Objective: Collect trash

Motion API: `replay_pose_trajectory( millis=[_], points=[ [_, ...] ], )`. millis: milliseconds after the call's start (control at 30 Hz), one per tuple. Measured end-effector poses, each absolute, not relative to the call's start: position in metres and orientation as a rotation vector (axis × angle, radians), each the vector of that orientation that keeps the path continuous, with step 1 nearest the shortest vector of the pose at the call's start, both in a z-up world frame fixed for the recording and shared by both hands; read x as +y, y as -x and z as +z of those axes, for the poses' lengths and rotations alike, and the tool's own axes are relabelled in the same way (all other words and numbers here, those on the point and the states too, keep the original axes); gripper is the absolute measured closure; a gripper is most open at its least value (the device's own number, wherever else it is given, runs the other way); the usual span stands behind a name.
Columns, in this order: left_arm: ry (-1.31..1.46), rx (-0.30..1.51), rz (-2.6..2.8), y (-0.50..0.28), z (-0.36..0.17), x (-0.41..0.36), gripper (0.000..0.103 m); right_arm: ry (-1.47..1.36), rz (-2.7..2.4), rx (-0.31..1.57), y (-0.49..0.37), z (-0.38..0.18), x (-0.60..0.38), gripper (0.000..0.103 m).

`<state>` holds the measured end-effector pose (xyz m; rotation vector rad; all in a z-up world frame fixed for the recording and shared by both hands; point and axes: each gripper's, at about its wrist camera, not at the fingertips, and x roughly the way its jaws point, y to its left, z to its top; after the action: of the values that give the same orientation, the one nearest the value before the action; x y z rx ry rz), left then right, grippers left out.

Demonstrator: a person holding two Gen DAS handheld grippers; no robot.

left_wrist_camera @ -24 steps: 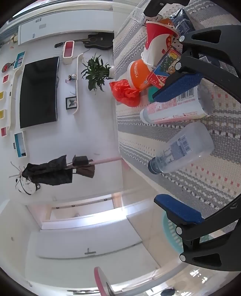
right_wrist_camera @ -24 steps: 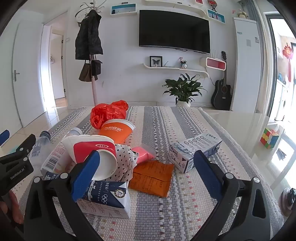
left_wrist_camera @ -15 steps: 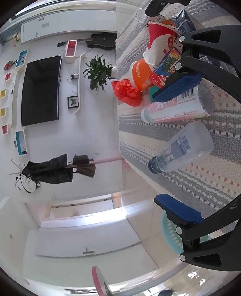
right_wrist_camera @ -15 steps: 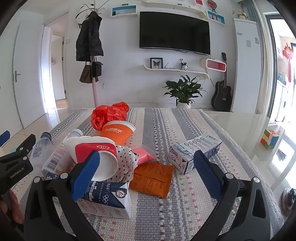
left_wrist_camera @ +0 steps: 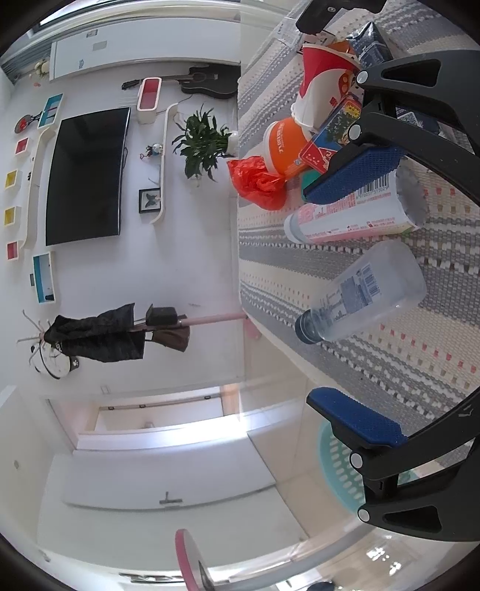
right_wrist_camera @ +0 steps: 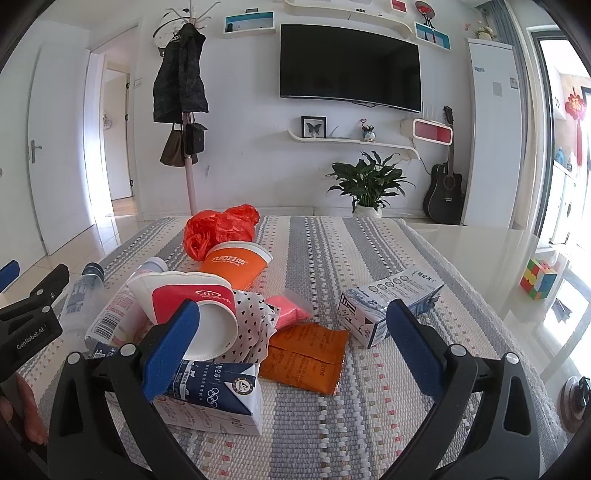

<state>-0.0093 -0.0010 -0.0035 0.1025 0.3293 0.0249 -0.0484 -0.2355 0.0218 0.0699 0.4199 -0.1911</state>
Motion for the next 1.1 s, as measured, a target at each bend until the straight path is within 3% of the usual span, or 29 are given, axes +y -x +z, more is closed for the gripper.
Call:
replay_pose_trajectory(
  millis=[1100],
  points=[
    [-0.065, 0.378, -0.016, 0.0046, -0.0045, 0.0031, 0.007, -0.073, -0.197, 0.405, 0.0501, 0.0218, -0.2381, 0.007]
  ],
)
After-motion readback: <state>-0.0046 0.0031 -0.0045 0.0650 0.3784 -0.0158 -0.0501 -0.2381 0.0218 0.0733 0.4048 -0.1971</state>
